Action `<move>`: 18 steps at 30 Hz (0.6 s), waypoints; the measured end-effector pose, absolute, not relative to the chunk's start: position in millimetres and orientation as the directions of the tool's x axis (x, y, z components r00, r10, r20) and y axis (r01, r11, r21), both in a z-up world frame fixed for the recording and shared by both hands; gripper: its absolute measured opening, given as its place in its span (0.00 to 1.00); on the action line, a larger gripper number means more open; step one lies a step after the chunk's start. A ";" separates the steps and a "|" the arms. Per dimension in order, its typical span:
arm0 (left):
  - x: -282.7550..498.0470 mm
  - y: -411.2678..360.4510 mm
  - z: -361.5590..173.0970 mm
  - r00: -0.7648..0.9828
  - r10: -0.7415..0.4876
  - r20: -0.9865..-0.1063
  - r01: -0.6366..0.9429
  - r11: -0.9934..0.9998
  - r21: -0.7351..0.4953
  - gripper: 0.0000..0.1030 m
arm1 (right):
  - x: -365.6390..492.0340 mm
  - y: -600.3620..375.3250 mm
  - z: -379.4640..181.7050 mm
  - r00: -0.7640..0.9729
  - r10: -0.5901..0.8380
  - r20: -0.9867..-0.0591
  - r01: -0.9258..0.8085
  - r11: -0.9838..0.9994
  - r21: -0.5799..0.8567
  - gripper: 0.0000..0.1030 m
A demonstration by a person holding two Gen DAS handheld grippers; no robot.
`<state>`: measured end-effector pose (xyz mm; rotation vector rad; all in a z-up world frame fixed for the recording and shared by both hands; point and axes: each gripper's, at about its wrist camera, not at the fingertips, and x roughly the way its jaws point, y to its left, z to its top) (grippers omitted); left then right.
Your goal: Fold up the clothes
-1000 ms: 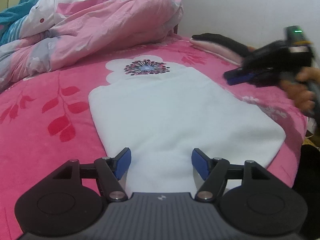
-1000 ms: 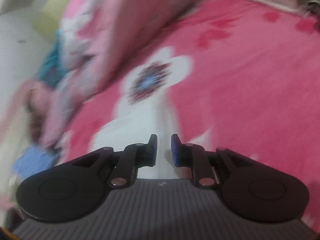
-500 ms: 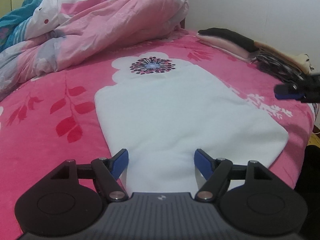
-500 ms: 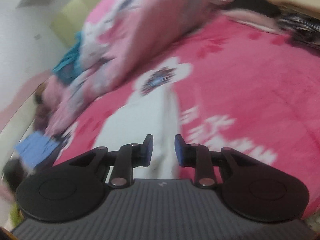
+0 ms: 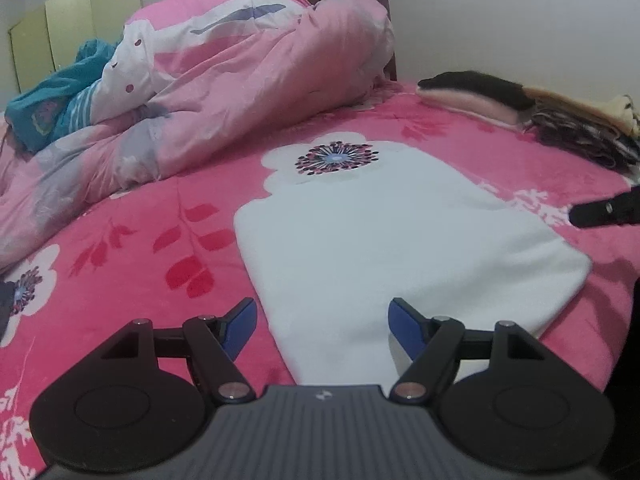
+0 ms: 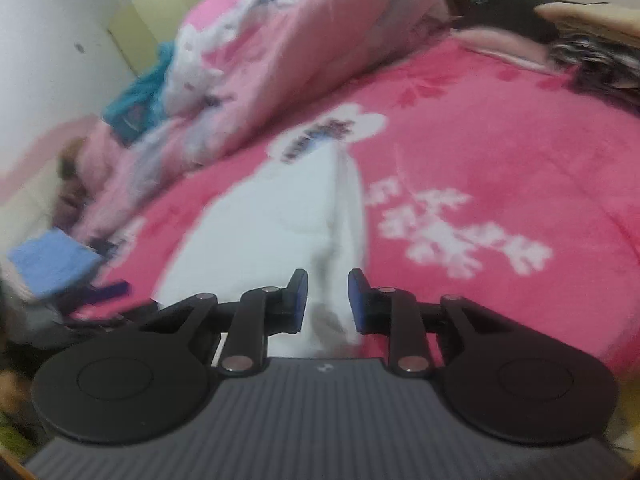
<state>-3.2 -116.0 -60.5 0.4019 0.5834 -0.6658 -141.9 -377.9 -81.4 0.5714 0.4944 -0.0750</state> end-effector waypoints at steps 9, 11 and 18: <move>-6.9 -103.2 -83.2 0.610 -0.430 -0.665 0.653 0.748 0.116 0.72 | -109.0 -353.2 -99.4 0.824 0.078 -0.561 0.184 0.900 0.395 0.17; -10.1 -93.6 -84.5 0.606 -0.437 -0.665 0.649 0.755 0.096 0.73 | -115.7 -351.9 -92.0 0.824 0.056 -0.564 0.194 0.907 0.374 0.17; -21.8 -67.5 -81.3 0.601 -0.448 -0.662 0.644 0.762 0.069 0.73 | -109.0 -333.8 -67.9 0.850 0.082 -0.521 0.115 0.935 0.335 0.20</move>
